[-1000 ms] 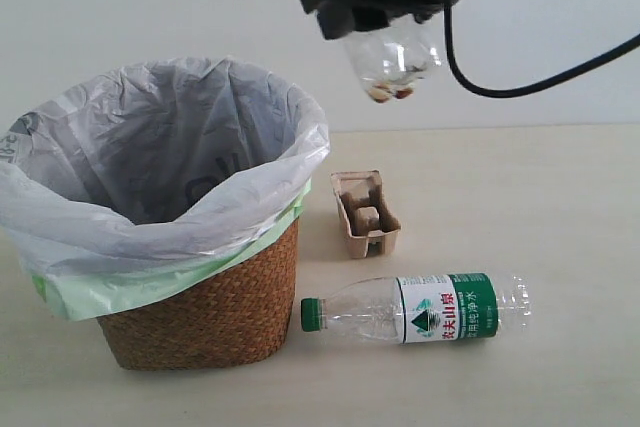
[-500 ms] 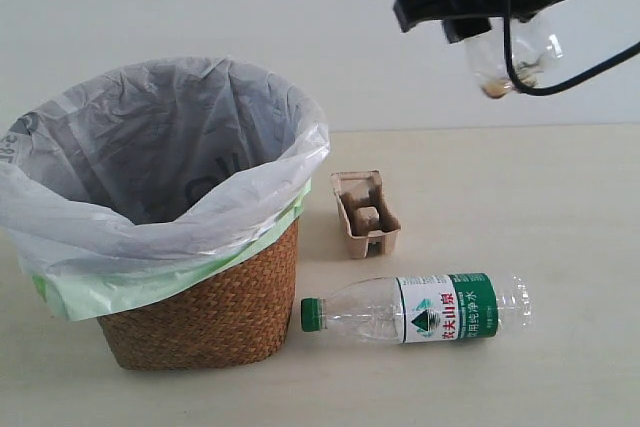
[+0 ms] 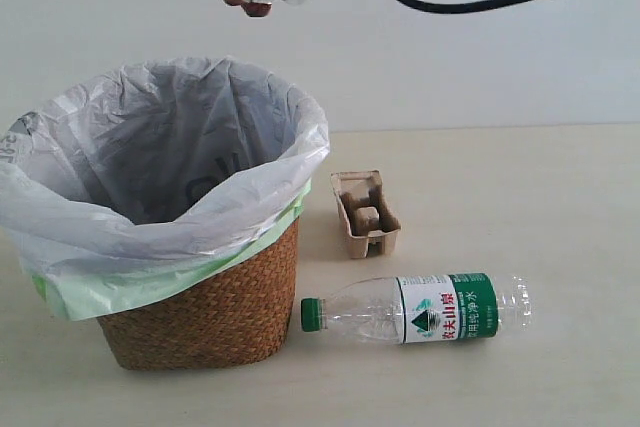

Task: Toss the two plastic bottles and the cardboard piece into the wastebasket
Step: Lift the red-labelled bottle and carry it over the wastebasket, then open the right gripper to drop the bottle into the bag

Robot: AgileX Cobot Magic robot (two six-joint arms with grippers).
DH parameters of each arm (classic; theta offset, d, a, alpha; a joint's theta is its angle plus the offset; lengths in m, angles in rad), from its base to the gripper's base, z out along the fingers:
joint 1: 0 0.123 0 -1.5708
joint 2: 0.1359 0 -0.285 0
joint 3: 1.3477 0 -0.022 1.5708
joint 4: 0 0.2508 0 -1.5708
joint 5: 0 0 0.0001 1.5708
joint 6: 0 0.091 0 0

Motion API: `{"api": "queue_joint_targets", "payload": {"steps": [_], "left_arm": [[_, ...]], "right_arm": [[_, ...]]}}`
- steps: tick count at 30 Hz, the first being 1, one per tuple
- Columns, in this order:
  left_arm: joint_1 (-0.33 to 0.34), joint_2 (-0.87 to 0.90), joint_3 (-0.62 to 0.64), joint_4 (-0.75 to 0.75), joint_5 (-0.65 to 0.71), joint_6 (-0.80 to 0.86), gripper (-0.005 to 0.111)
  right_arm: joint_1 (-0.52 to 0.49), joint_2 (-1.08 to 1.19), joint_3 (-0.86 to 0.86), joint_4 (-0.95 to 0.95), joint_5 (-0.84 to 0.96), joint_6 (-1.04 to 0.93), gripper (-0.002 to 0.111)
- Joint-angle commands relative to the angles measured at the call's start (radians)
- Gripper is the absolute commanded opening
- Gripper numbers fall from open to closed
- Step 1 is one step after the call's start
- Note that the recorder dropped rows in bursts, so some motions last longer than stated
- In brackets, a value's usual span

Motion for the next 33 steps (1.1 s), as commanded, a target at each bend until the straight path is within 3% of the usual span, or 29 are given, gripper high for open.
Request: {"api": "queue_joint_targets", "payload": {"steps": [1,5,12,15,18,22,24,25,26,27,28,29,30,31,33], "left_arm": [[-0.005,-0.003,-0.004,-0.002,-0.007,-0.009,0.108],[-0.005,-0.003,-0.004,-0.002,-0.007,-0.009,0.108],[-0.005,-0.003,-0.004,-0.002,-0.007,-0.009,0.108],[-0.005,-0.003,-0.004,-0.002,-0.007,-0.009,0.108],[-0.005,-0.003,-0.004,-0.002,-0.007,-0.009,0.108],[-0.005,-0.003,-0.004,-0.002,-0.007,-0.009,0.108],[-0.005,-0.003,-0.004,-0.002,-0.007,-0.009,0.108],[-0.005,-0.003,-0.004,-0.002,-0.007,-0.009,0.108],[-0.005,-0.003,-0.004,-0.002,-0.007,-0.009,0.108],[-0.005,-0.003,-0.004,-0.002,-0.007,-0.009,0.108],[-0.005,-0.003,-0.004,-0.002,-0.007,-0.009,0.108],[-0.005,-0.003,-0.004,-0.002,-0.007,-0.009,0.108],[-0.005,-0.003,-0.004,-0.002,-0.007,-0.009,0.108],[-0.005,-0.003,-0.004,-0.002,-0.007,-0.009,0.108],[-0.005,-0.003,-0.004,-0.002,-0.007,-0.009,0.108]], "right_arm": [[0.001,-0.005,-0.006,-0.084,0.004,-0.063,0.0],[-0.001,-0.005,-0.006,-0.431,0.047,0.097,0.0],[-0.001,-0.005,-0.006,-1.462,0.265,0.797,0.0],[-0.001,-0.005,-0.006,-1.676,0.365,0.924,0.0],[-0.001,-0.005,-0.006,-1.72,0.4,0.973,0.0],[-0.001,-0.005,-0.006,-1.541,0.36,0.978,0.0],[0.001,-0.005,-0.006,-1.248,0.259,0.912,0.0],[0.001,-0.005,-0.006,-0.906,0.114,0.709,0.0],[0.001,-0.008,-0.006,-0.694,0.042,0.562,0.0],[0.001,-0.005,-0.006,-0.258,-0.063,0.204,0.005],[0.001,0.001,-0.006,-0.112,-0.086,0.072,0.012],[0.001,0.015,-0.006,0.115,-0.104,-0.129,0.035],[0.001,0.017,-0.006,0.14,-0.102,-0.155,0.05],[0.001,0.029,-0.006,0.12,-0.1,-0.154,0.08],[-0.002,0.043,-0.006,0.078,-0.096,-0.1,0.105]]}}
